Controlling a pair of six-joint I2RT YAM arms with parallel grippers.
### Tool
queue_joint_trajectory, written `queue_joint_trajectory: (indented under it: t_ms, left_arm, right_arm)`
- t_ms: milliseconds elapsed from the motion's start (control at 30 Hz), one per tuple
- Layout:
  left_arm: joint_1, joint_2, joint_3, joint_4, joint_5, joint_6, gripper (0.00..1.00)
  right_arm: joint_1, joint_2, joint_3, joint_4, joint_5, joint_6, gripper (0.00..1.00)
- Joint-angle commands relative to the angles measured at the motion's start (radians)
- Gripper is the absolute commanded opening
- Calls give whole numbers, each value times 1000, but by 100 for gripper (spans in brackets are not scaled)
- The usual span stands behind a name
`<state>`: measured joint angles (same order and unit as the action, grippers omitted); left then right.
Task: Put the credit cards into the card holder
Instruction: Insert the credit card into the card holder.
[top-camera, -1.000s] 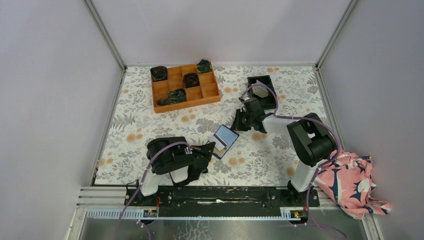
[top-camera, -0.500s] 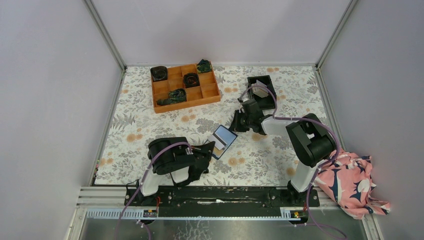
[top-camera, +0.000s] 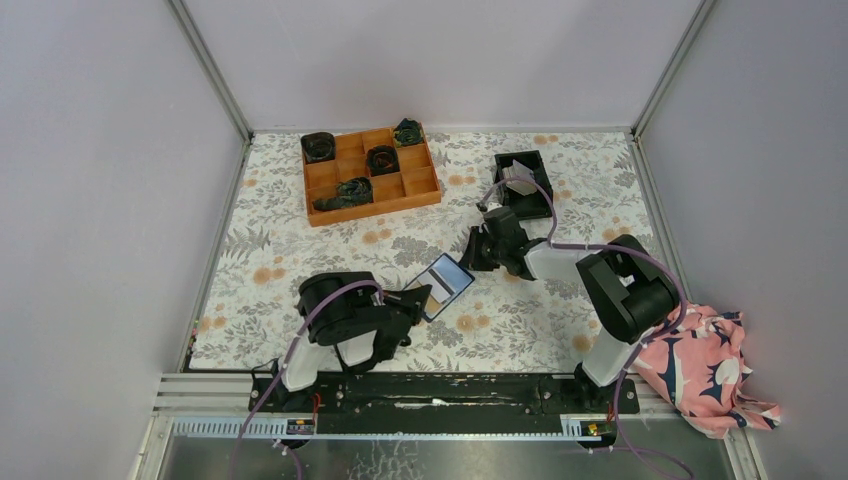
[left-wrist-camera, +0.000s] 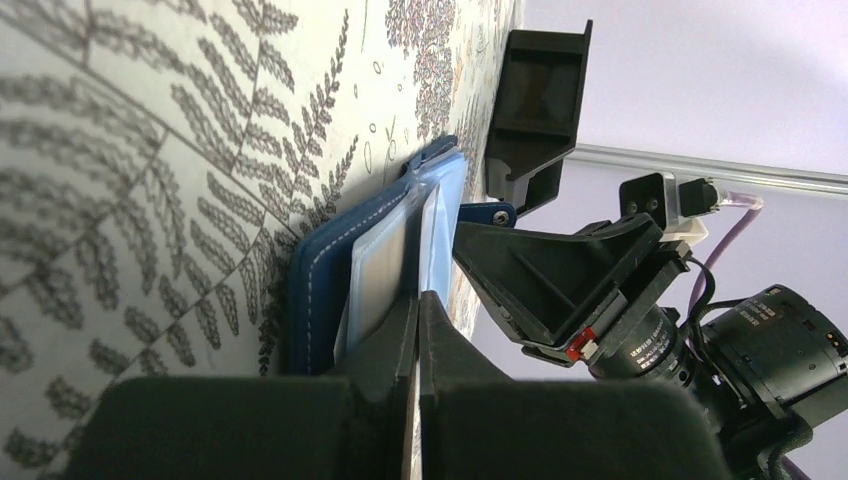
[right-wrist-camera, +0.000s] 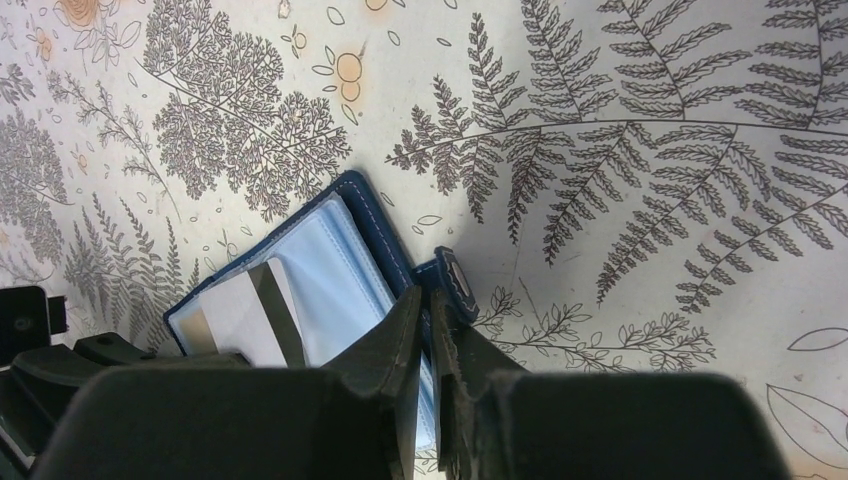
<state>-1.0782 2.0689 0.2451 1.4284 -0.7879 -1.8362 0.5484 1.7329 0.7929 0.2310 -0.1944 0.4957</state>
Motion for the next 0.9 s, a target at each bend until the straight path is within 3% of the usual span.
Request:
queue_joint_trajectory:
  t_ms: [0, 200, 567, 867]
  left_arm:
    - [93, 54, -7, -9, 181, 72, 0]
    - [130, 46, -60, 19, 283, 124, 0]
    - [95, 20, -167, 20, 289, -26, 0]
    - [47, -124, -129, -238, 253, -65, 0]
  right_arm:
    - [53, 18, -55, -129, 21, 11, 15]
    - [64, 19, -64, -122, 32, 22, 15]
    - [64, 44, -63, -103, 36, 42, 15]
    - [64, 63, -70, -82, 23, 47, 15]
